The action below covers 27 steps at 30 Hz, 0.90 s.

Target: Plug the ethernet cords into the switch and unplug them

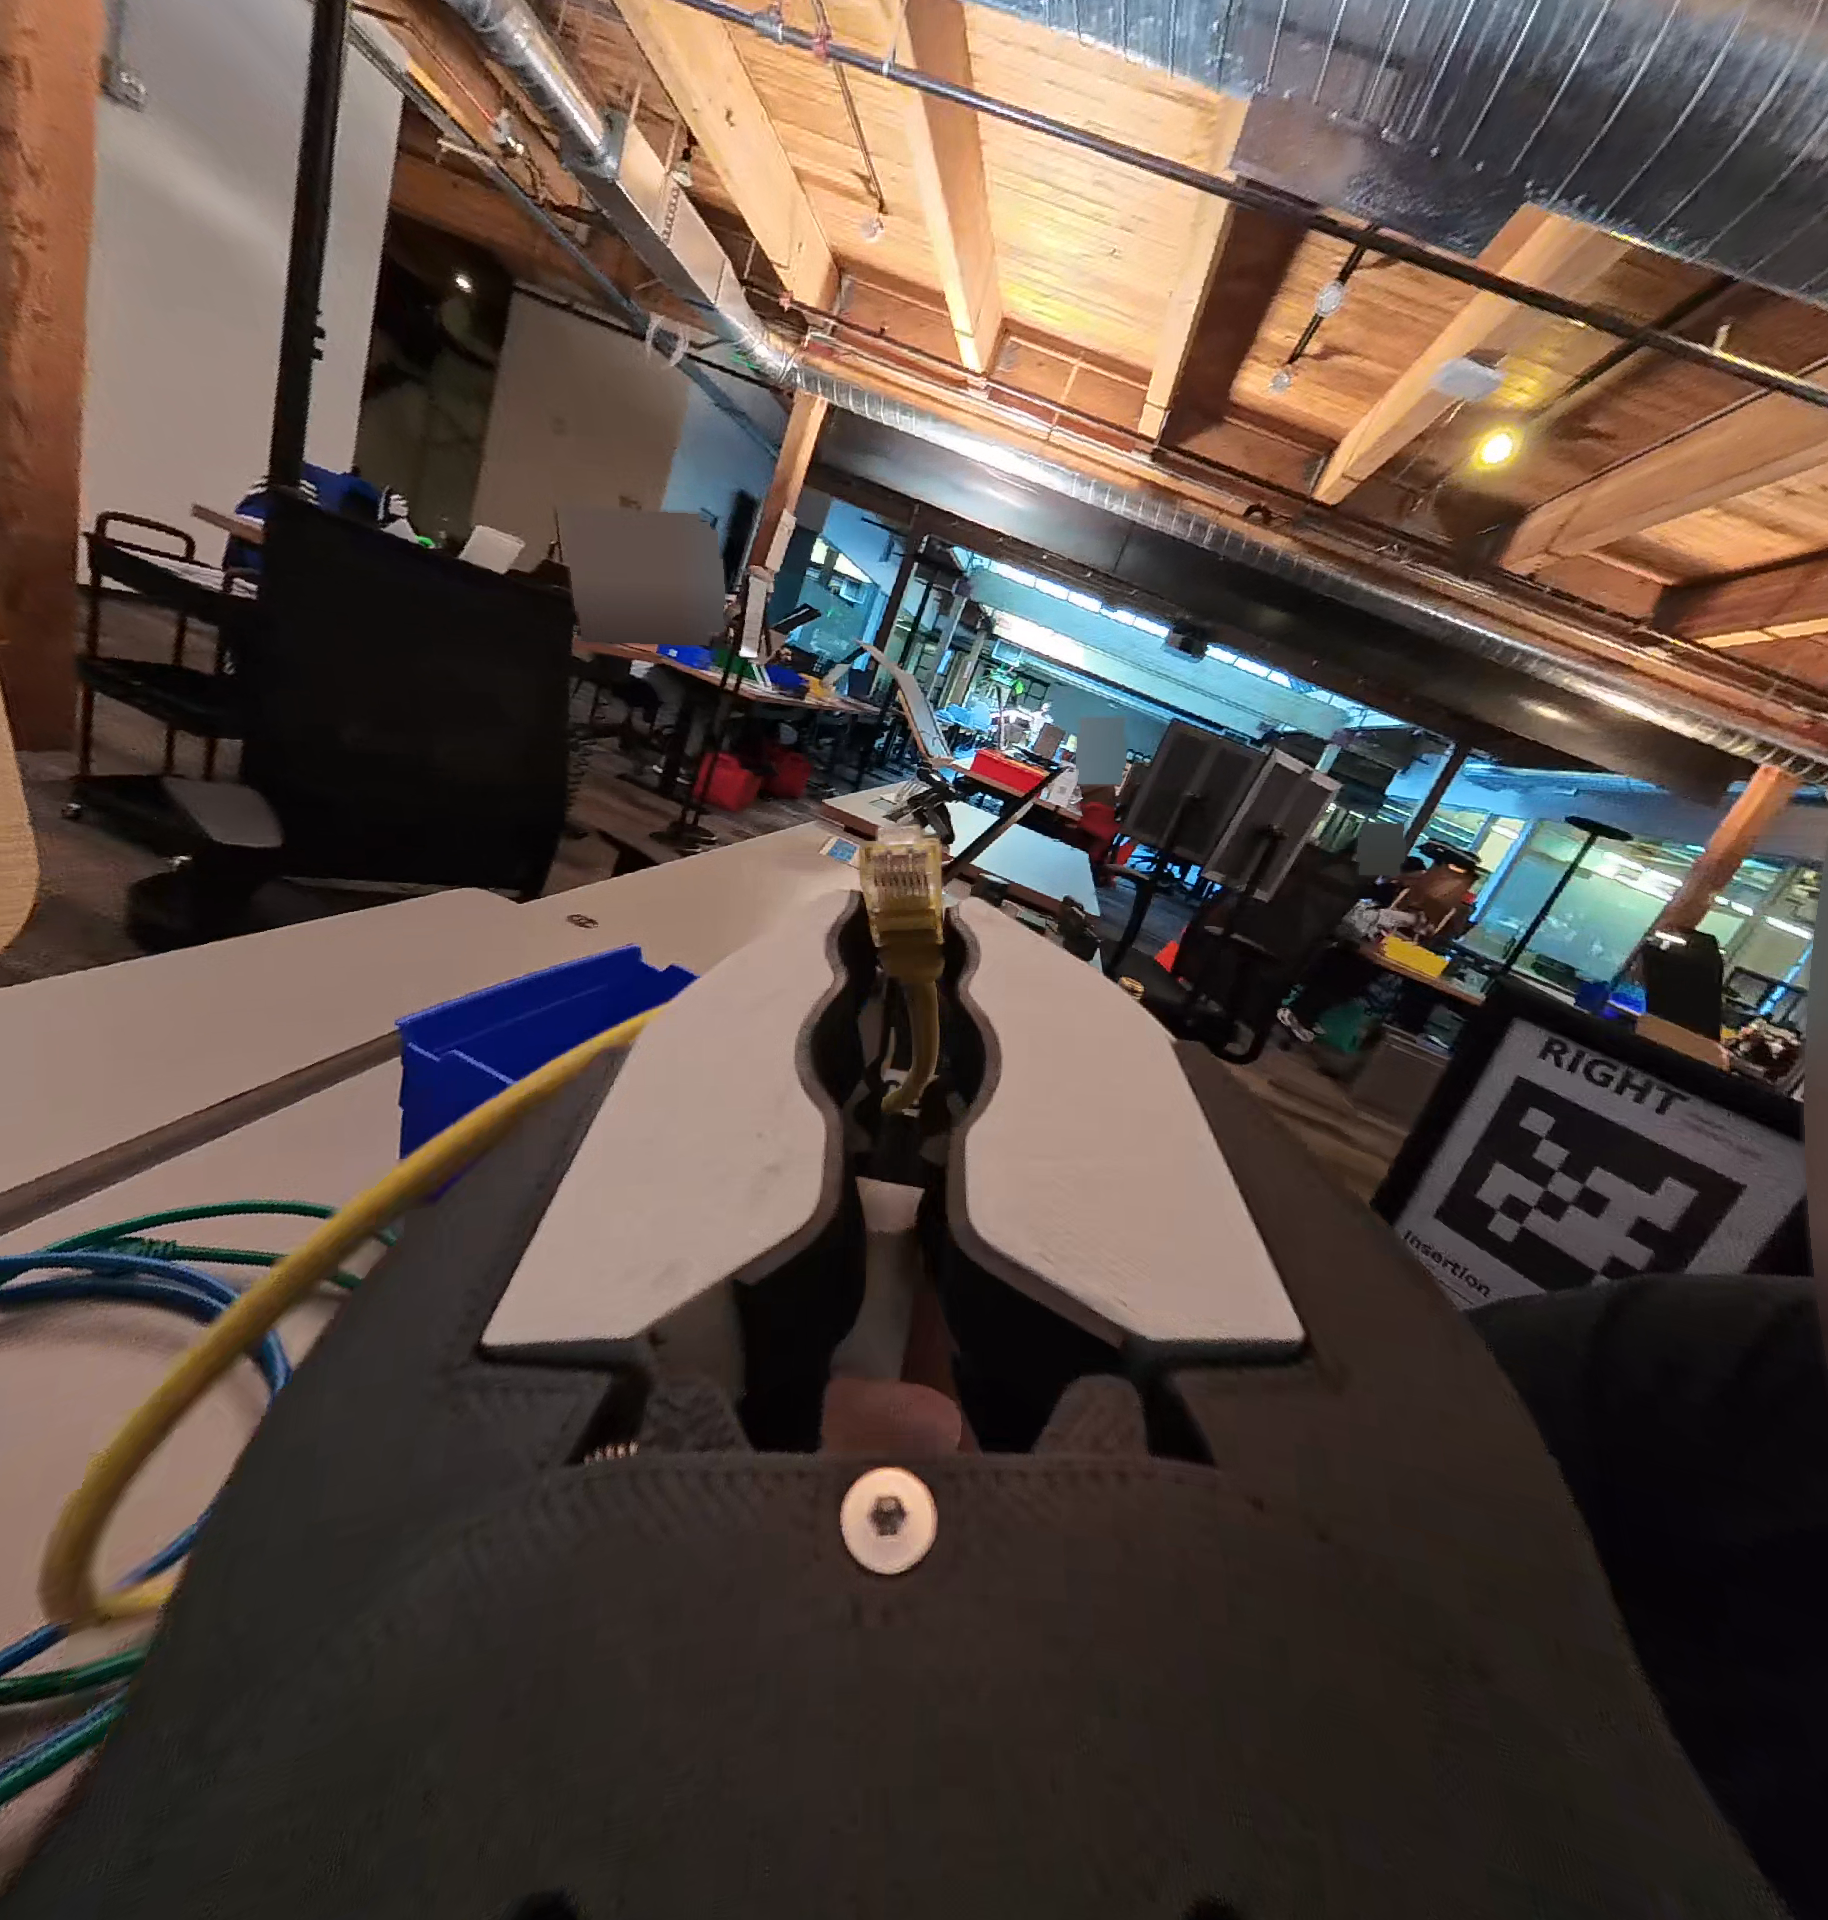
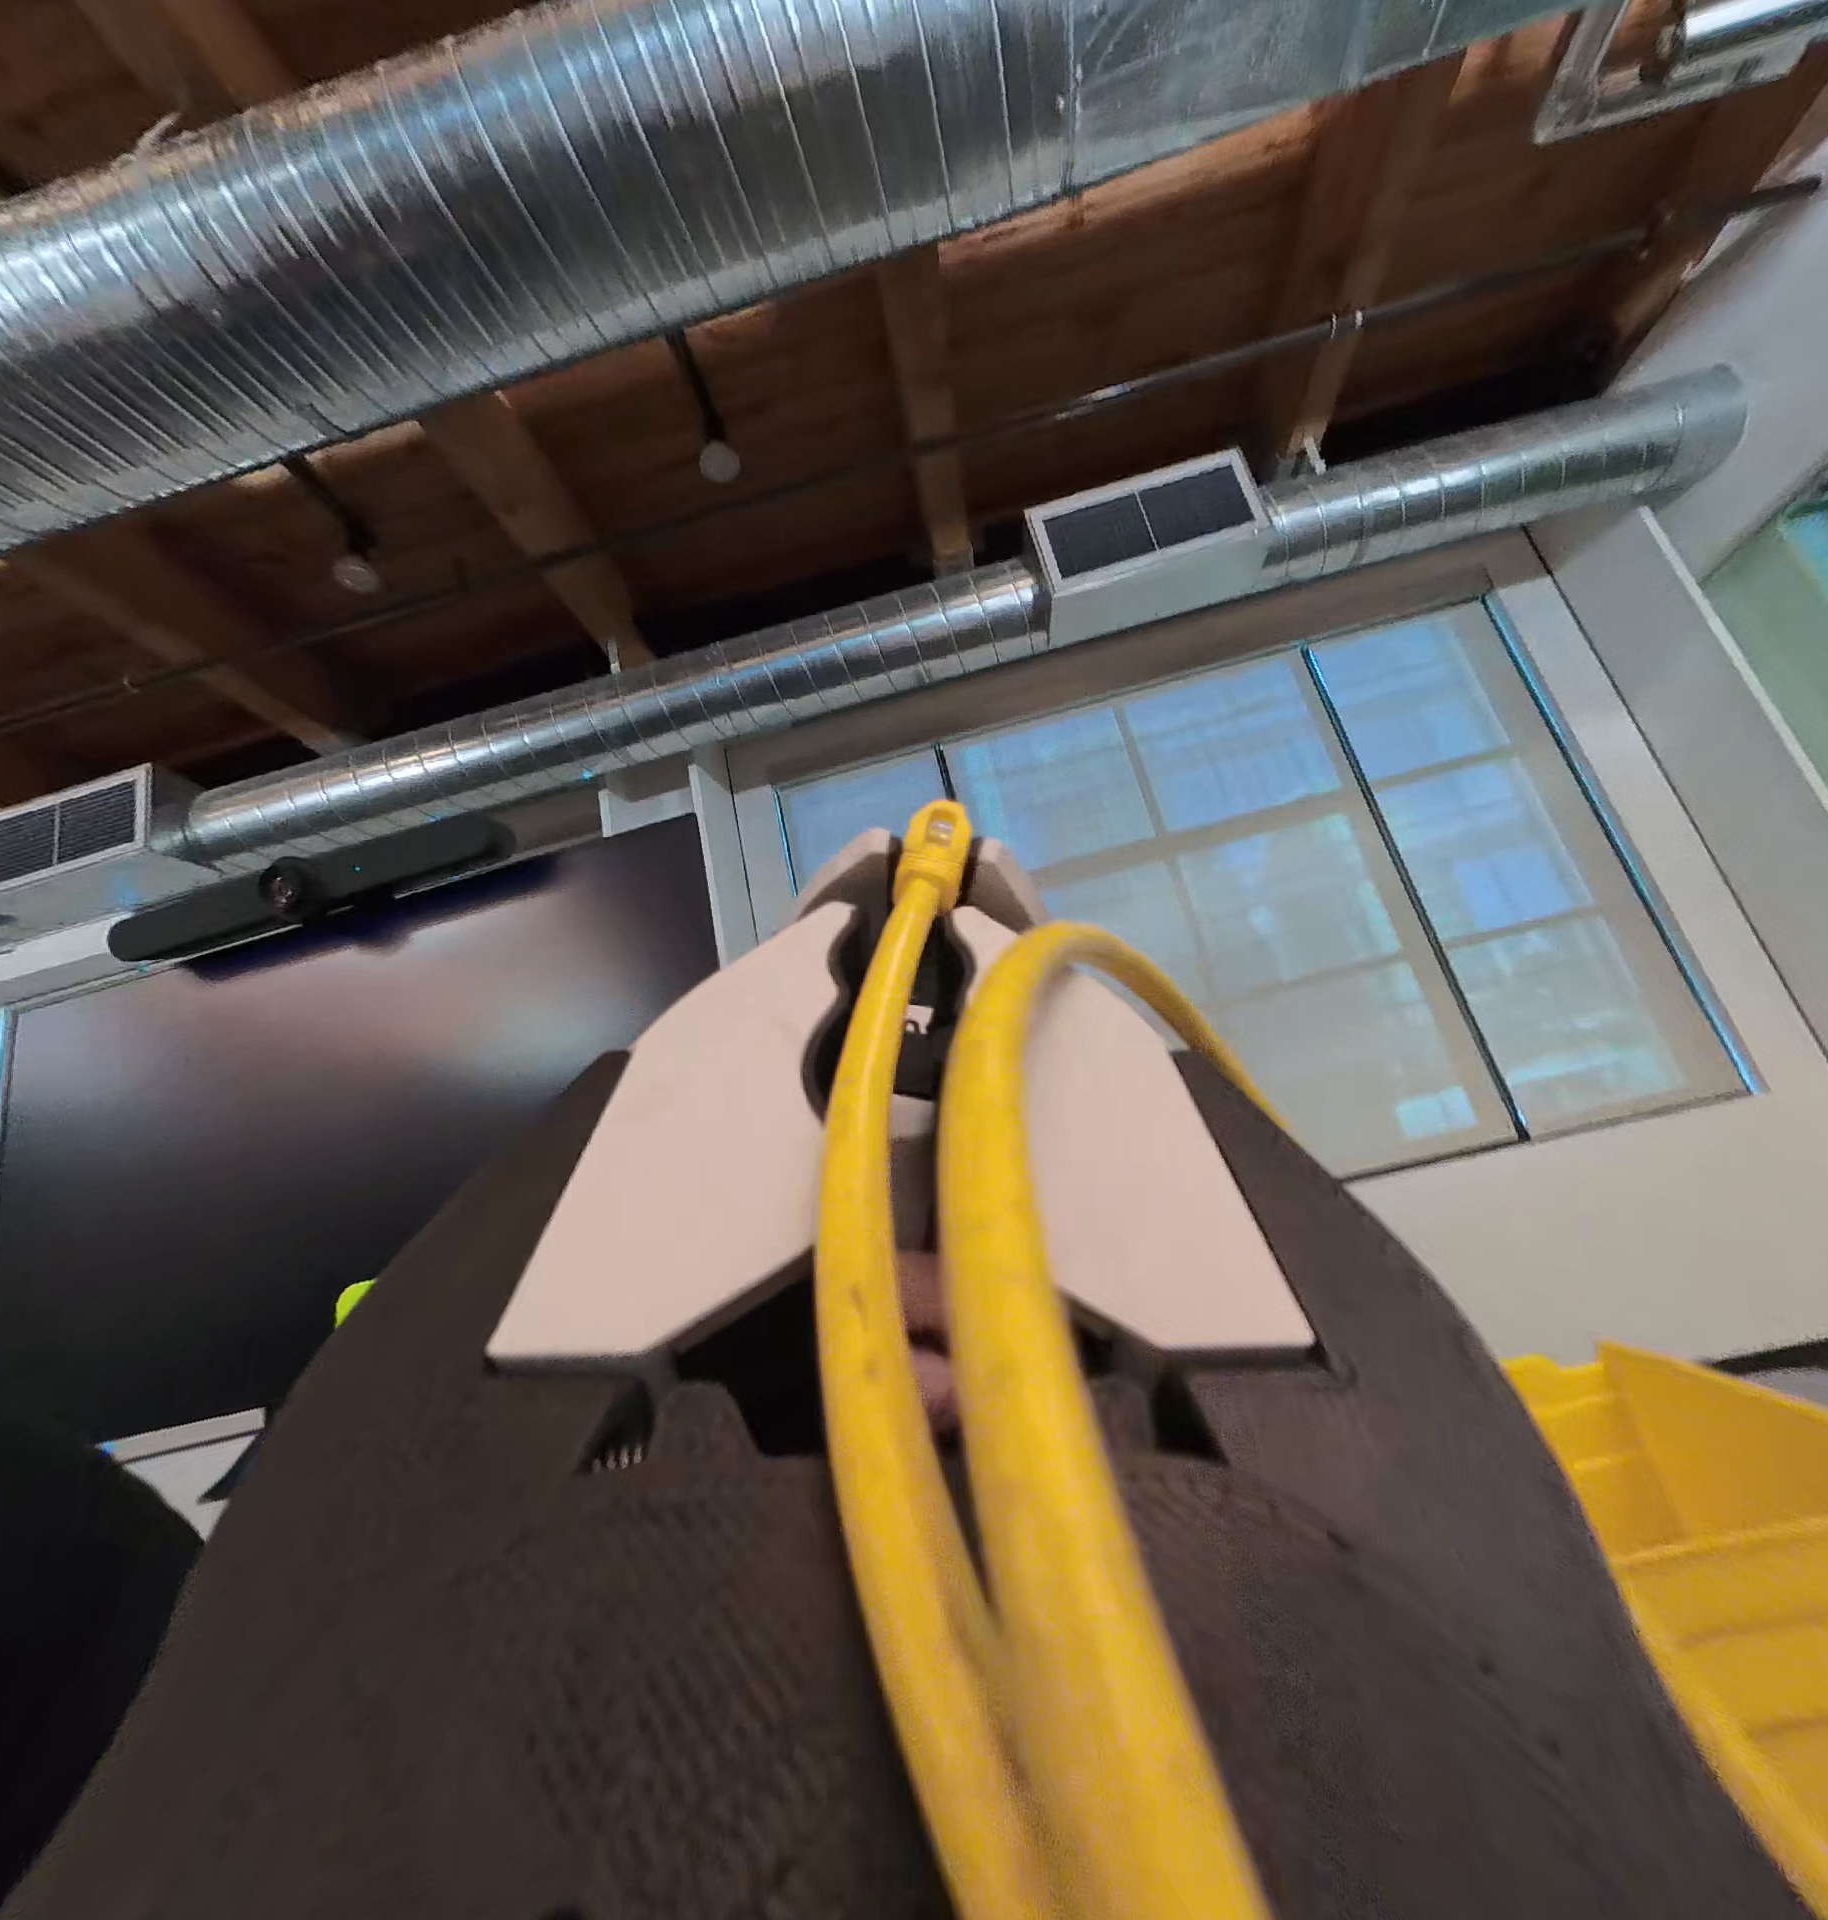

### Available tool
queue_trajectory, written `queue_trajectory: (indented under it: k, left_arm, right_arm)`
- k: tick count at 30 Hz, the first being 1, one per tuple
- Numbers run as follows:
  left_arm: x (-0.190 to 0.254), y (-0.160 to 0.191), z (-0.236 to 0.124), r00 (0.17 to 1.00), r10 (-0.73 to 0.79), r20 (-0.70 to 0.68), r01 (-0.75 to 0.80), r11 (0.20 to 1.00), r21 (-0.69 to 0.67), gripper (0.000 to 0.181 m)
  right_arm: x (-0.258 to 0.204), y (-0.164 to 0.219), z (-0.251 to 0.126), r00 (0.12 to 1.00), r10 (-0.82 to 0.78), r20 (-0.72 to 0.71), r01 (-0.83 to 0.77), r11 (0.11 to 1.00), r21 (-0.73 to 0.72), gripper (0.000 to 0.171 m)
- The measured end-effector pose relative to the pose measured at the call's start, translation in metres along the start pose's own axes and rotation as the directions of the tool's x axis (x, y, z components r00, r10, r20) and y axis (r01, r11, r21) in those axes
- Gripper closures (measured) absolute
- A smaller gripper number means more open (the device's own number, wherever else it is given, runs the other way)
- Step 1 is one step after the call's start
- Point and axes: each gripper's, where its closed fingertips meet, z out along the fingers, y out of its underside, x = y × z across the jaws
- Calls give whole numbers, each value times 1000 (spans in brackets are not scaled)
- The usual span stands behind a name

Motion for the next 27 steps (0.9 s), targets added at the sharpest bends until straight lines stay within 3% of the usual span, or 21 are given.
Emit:
queue_trajectory:
  k: [7,10,27]
  left_arm:
    - [-2,-8,-8,995,83,46,-83,997,0,170]
    - [-4,-9,-10,994,95,50,-95,995,-3,170]
    - [-11,-6,-17,980,177,96,-168,982,-91,170]
  right_arm:
    - [11,-9,0,997,57,-50,-58,998,-14,155]
    - [8,-7,2,997,74,-27,-76,995,-60,163]
    - [16,4,3,987,146,-65,-158,951,-267,164]
